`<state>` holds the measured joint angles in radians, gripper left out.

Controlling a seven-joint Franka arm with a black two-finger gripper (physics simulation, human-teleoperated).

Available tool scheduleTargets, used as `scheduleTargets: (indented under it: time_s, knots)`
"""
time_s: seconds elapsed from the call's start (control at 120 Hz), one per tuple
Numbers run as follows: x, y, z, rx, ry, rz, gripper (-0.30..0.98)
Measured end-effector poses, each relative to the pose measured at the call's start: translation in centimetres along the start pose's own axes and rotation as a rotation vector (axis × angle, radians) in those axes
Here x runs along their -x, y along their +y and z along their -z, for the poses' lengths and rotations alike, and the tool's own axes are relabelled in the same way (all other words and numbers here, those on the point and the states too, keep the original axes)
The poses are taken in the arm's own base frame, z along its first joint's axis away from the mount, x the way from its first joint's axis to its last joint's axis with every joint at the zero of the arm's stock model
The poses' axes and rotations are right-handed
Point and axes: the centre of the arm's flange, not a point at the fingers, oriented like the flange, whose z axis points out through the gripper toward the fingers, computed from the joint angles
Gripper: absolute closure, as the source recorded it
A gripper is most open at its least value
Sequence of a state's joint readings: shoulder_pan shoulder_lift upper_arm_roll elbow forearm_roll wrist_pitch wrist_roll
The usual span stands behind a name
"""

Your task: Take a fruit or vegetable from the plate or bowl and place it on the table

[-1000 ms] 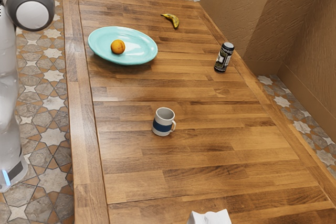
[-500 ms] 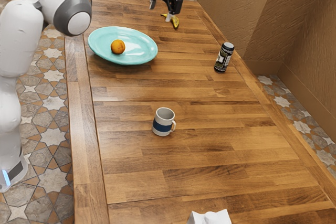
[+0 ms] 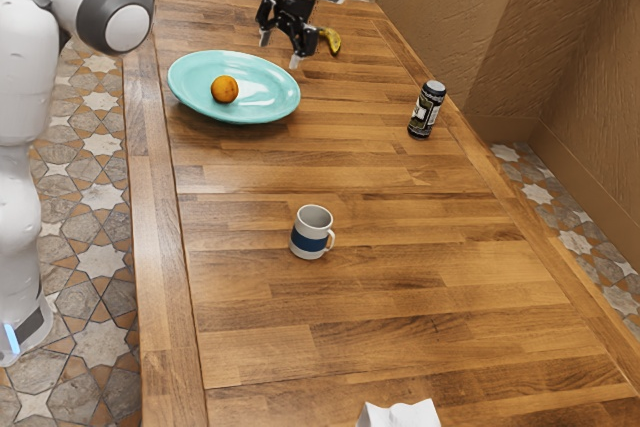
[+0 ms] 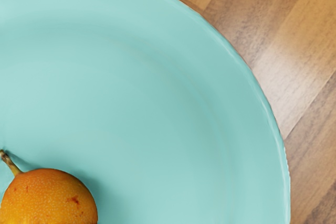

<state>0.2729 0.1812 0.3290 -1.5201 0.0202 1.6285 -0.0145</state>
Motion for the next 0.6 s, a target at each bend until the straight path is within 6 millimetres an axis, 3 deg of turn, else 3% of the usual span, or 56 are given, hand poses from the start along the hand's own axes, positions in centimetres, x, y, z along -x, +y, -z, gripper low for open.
scheduleTargets:
  time_s: [0.158,0.358,0.467,0.6]
  knots:
    - [3.5,-6.0,-2.1,0.041,0.041,0.083,0.0]
    - [3.7,-9.9,-3.5,0.023,0.097,0.145,0.0]
    - [3.3,-10.1,-4.1,0.013,0.109,0.147,0.0]
    - [3.0,-7.0,-4.8,0.012,0.112,0.095,0.0]
